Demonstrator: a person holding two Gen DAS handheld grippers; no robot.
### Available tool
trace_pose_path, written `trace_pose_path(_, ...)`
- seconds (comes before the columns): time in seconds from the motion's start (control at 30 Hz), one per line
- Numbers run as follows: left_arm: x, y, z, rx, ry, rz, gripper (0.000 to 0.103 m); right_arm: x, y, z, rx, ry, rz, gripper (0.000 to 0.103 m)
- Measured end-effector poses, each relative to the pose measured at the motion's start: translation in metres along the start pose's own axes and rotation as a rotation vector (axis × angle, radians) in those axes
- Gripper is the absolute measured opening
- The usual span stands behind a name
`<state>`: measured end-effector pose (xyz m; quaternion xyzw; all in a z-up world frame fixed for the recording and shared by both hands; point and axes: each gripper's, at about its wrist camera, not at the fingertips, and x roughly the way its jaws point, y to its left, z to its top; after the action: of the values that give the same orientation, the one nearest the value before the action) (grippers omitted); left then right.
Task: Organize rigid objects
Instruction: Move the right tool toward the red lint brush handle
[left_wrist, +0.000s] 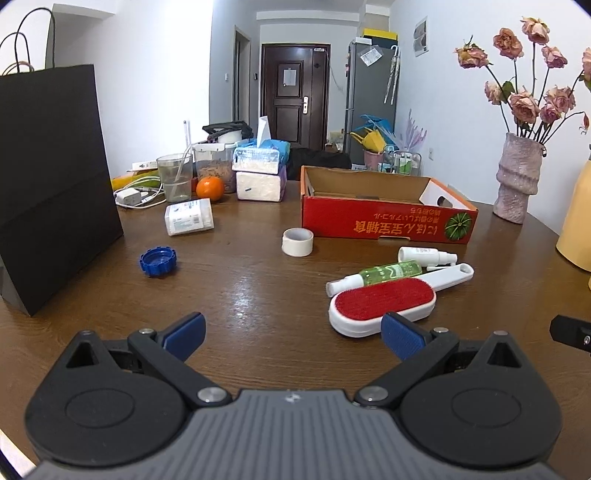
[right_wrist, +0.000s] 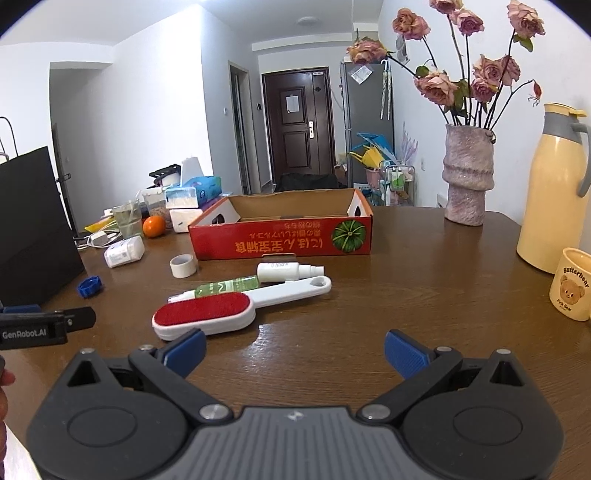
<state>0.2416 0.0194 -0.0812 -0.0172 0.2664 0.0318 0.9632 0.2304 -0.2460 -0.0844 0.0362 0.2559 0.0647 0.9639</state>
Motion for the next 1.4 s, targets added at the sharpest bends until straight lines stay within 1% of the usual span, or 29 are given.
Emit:
trace_pose_path(0.43,0.012,0.016,-0.003,0.004,0.024,0.007,0.103,0.014,0.014,-0.003,-0.007,0.030,0.007,0.103)
trace_pose_path(0.67,0.017,0.022,-0.002,0.011,0.021,0.007,0.103,0.021,0.021,-0.002,-0.002,0.041,0.005,0.103)
trace_pose_path(0.9,0.027,0.034,0.000,0.008,0.030,0.019,0.103,0.033,0.040,0.001,-0.026,0.062,0.025,0.103)
trace_pose_path(1.1,0.035,0.053,0.001,-0.006,0.036,0.038,0.103,0.060,0.068,0.014,-0.052,0.100,0.045,0.103)
trace_pose_path(1.27,0.042,0.073,0.000,-0.006,0.047,0.065,0.103,0.086,0.082,0.025,-0.038,0.129,0.040,0.103)
trace_pose_path(1.4,0.046,0.090,0.001,-0.031,0.055,0.078,0.103,0.112,0.094,0.039,-0.023,0.157,0.022,0.103)
